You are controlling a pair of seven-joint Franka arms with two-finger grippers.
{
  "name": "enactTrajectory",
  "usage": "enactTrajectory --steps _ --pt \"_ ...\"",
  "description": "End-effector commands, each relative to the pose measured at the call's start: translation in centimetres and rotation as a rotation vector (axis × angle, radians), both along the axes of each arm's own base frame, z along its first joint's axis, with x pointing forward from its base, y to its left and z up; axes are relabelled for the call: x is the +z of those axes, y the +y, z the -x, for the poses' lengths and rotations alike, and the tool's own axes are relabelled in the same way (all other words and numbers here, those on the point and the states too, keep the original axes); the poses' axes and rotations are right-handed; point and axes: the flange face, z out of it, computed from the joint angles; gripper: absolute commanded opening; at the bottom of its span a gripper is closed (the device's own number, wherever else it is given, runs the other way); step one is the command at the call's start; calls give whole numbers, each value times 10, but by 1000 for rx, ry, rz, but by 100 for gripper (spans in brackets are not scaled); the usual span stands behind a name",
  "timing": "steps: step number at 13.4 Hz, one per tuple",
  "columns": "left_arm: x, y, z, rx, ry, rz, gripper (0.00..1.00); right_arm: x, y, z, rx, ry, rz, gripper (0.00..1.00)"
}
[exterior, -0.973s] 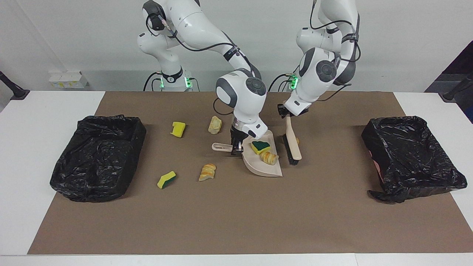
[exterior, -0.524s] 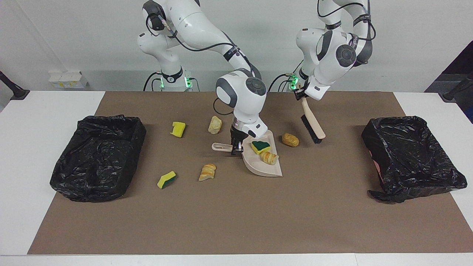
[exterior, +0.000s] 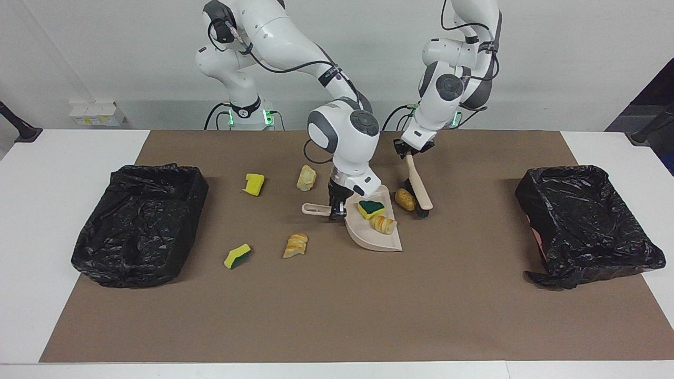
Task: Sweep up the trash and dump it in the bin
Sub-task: 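Sweep the bread and sponge into the dustpan with the left gripper's brush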
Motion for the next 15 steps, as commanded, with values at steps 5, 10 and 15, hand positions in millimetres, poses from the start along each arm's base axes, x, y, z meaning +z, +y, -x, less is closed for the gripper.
enactTrajectory --steps 5,10,15 --pt "21 -60 -15 -29 -7 118 0 3 -7 7 22 13 -11 0" --pt "62 -21 -43 -62 80 130 0 3 -13 4 17 15 -9 0" --pt "87 9 -42 -51 163 67 0 24 -29 -7 -5 -14 -27 0"
